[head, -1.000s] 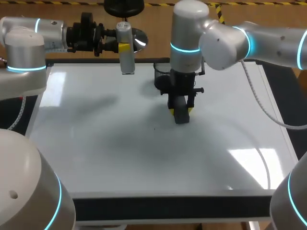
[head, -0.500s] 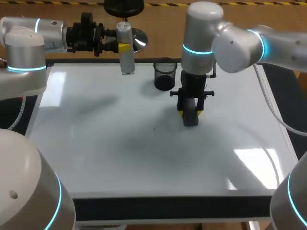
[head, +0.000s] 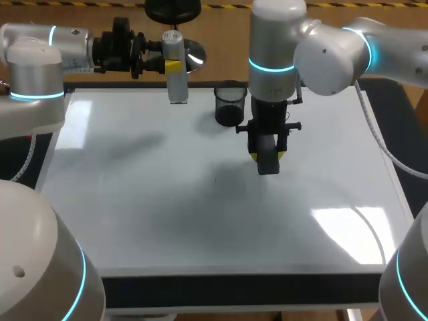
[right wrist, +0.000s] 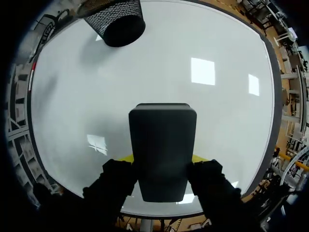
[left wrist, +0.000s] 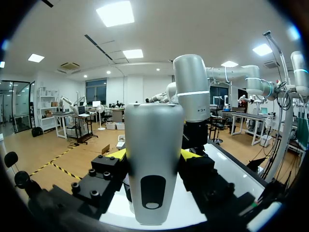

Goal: Pick up the inspection probe, press it on each red-marked spot on the whiteboard one by one, put down the probe, pick up the eraser, and wipe off all the red marks.

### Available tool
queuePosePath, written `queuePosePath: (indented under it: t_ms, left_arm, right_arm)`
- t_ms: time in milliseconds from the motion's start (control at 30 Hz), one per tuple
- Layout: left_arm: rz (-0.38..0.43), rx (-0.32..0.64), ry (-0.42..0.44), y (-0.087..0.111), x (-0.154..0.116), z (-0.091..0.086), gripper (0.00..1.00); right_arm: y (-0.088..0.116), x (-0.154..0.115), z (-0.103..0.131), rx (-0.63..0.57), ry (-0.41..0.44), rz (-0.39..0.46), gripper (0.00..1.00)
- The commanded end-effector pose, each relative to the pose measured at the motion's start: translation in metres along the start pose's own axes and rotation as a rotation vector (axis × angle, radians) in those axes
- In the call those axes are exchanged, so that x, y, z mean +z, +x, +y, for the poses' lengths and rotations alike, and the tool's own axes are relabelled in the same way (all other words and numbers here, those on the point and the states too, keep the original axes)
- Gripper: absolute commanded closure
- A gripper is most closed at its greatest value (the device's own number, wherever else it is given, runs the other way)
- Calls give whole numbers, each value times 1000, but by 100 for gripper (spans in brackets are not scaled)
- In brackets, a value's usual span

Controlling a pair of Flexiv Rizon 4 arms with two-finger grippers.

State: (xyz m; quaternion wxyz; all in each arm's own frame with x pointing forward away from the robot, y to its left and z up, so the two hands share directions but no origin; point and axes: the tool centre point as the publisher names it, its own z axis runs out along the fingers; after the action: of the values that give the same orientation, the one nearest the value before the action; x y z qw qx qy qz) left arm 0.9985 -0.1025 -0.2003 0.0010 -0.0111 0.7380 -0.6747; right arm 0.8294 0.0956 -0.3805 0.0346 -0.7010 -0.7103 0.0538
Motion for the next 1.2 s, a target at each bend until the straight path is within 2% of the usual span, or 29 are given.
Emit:
queuePosePath:
  t_ms: [33, 133, 933, 1200]
  left_arm:
    - [1, 0, -1, -1, 0, -1, 100]
    - [1, 0, -1, -1, 0, -1, 100]
    - [1, 0, -1, -1, 0, -1, 100]
    - [1, 0, -1, -1, 0, -1, 100]
  right_arm:
    - [-12, -4, -14, 11, -29, 17, 100]
    - [-15, -5, -21, 22, -42, 31, 100]
    - [-15, -5, -21, 22, -42, 31, 100]
    - [-25, -8, -28, 26, -32, 19, 100]
